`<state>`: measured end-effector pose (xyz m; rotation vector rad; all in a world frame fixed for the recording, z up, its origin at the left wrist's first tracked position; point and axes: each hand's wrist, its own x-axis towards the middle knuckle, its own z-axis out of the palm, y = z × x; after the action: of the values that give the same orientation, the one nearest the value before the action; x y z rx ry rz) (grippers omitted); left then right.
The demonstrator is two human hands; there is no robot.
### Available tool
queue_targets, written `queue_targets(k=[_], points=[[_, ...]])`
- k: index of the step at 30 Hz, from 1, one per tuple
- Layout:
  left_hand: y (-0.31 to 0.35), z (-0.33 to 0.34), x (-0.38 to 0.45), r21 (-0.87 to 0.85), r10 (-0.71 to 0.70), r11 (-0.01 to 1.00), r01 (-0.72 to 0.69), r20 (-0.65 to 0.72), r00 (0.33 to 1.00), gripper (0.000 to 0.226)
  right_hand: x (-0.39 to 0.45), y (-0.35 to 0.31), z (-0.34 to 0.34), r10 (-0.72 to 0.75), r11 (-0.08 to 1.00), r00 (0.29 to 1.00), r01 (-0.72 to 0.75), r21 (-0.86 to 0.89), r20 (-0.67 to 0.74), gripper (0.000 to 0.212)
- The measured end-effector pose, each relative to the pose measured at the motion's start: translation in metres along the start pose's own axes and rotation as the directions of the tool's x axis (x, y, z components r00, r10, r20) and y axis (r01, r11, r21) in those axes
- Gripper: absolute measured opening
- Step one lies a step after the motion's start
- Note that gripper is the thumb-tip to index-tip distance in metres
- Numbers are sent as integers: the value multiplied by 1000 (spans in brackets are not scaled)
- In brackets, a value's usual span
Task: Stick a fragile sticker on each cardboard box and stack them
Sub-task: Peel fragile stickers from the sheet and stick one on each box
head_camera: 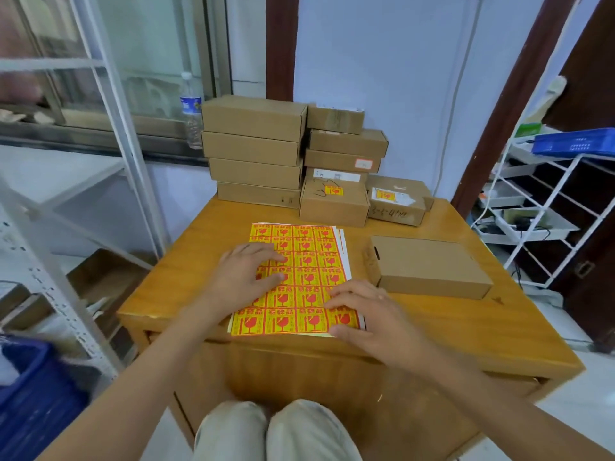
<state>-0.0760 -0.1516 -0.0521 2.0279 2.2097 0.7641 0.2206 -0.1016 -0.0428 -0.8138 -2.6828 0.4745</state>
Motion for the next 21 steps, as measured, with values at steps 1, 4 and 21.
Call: queue_targets(k=[1,4,21], points=[[5,-1,-1,-19,23,1000,-23,-16,1000,37,1,-1,-1,4,1000,1000,-4,7,-4,44],[31,-6,-11,-135,114,984,-120,-54,992,36,4,-5,-4,5,998,1000,-5,-57,6,45],[95,30,-70,31,72,997,-71,-19,997,62,-9,-13,-11,-53,984,998,45,-170,-40,19]])
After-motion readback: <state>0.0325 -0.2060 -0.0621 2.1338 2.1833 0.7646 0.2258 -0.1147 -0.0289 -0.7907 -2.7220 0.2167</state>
